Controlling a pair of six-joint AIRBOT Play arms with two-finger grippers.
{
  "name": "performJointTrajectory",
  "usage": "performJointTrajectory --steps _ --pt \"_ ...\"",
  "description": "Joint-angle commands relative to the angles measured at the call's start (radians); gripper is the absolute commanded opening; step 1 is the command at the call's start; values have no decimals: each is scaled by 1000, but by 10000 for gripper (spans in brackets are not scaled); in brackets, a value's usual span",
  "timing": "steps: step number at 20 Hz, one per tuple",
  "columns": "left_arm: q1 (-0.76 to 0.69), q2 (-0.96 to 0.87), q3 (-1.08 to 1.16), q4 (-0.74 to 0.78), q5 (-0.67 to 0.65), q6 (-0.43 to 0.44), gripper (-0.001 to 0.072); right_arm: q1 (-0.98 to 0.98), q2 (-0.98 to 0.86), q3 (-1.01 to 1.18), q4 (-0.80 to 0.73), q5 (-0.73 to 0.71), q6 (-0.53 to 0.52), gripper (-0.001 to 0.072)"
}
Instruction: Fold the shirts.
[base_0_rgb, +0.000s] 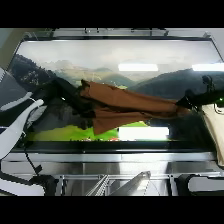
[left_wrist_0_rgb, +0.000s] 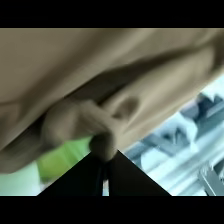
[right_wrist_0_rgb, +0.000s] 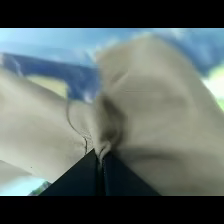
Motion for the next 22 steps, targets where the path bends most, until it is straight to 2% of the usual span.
performJointTrajectory --steps 1,4,6,9,10,11,12,13,14,15,18,19,22 --pt "132 -71 251 107 174 12 15 -56 211 -295 -20 24 33 22" --pt "198 -189 424 151 470 18 15 -32 505 -665 -12 -73 103 23" --pt "218 -204 415 156 502 6 15 -34 660 -803 1 -176 133 24" --pt "214 -196 320 156 507 9 16 -34 751 -818 29 -208 144 28" --pt "214 -196 290 156 506 25 15 -34 753 -815 69 -223 106 125" --pt "214 -196 269 154 506 29 16 -34 753 -809 110 -239 47 328" --pt "214 -196 266 146 507 28 19 -34 752 -786 137 -237 -5 375" --pt "217 -190 270 137 507 26 201 -34 753 -747 138 -223 -31 375" --pt "226 -171 276 121 507 26 546 -34 753 -690 138 -182 -54 375" --pt "236 -142 282 125 507 22 715 -34 753 -623 138 -114 -79 375" --pt "274 -7 225 190 491 26 715 0 755 -495 138 118 -143 376" --pt "289 54 168 232 452 30 715 34 759 -501 132 153 -144 377" --pt "333 220 -58 254 336 56 714 180 760 -600 131 127 -129 386"
